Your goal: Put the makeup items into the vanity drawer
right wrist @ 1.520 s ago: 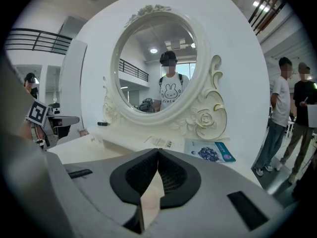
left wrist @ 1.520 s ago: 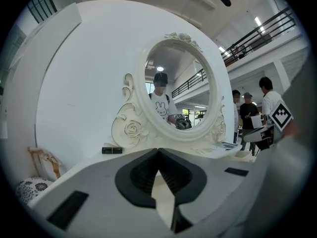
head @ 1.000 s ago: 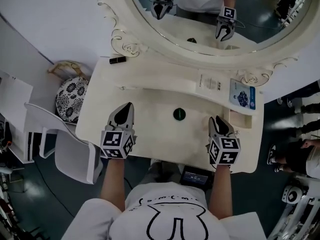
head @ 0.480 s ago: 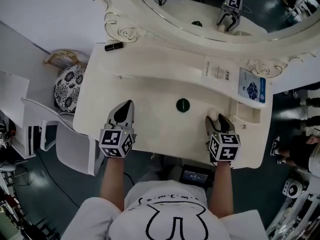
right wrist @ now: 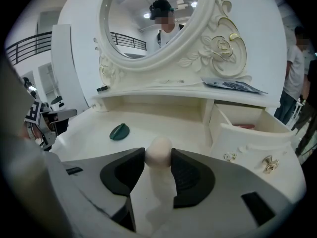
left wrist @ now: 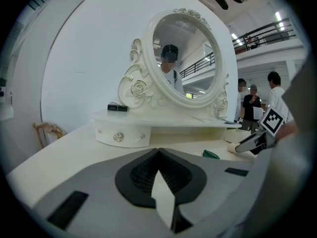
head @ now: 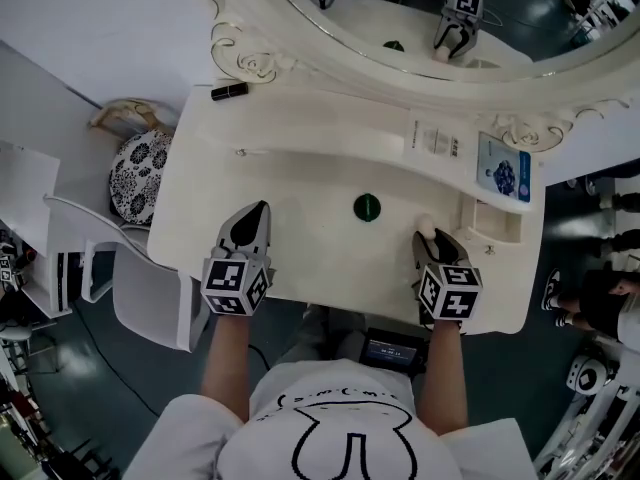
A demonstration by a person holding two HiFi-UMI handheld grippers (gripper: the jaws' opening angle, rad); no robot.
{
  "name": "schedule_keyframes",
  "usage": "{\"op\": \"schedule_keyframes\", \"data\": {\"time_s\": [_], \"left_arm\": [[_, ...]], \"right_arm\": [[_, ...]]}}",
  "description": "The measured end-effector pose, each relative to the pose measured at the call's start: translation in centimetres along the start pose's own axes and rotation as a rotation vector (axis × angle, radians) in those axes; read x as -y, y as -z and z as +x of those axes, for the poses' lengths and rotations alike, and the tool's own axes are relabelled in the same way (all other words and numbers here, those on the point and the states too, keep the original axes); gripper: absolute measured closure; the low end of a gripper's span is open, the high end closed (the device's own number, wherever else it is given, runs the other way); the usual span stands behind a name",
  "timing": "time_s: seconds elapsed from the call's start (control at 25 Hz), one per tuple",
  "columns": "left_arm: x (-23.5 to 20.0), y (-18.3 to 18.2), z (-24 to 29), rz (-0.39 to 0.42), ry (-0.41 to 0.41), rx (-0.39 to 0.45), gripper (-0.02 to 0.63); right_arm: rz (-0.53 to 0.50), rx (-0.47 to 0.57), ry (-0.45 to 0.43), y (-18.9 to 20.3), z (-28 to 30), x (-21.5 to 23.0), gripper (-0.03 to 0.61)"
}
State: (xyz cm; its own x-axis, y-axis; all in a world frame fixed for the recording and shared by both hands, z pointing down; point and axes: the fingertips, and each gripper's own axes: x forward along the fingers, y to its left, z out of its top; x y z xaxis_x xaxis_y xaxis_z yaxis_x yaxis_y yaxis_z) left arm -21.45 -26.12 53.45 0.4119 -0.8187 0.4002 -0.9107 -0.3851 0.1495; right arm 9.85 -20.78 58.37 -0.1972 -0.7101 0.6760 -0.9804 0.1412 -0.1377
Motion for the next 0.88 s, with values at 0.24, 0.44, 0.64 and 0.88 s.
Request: {"op": "schedule_keyframes", "data": {"time_s": [0.24, 0.44, 0.64, 0.88], "left_arm": [[0.1, -1.4, -0.6, 0.011, 0.012, 0.034, 0.6], [0.1, -3.1, -1.2, 0.024, 0.031, 0.071, 0.6], [0.1, -4.8, -1.6, 0.034, 0.053, 0.112, 0.6], [1.0, -6.6, -1.7, 0.046, 0.072, 0.16, 0.6]], "right_arm": [[-0.012, 0.025, 0.007, -1.1, -1.0, -0.4, 0.428], [-0.021, 0.071, 0.022, -2.9, -2.6, -0.9, 0.428], [-0.013, 0.121, 0.049, -4.2, -4.2, -1.1, 0.428], [-0.021, 0.166, 0.068, -5.1, -6.0, -0.6, 0.427]]}}
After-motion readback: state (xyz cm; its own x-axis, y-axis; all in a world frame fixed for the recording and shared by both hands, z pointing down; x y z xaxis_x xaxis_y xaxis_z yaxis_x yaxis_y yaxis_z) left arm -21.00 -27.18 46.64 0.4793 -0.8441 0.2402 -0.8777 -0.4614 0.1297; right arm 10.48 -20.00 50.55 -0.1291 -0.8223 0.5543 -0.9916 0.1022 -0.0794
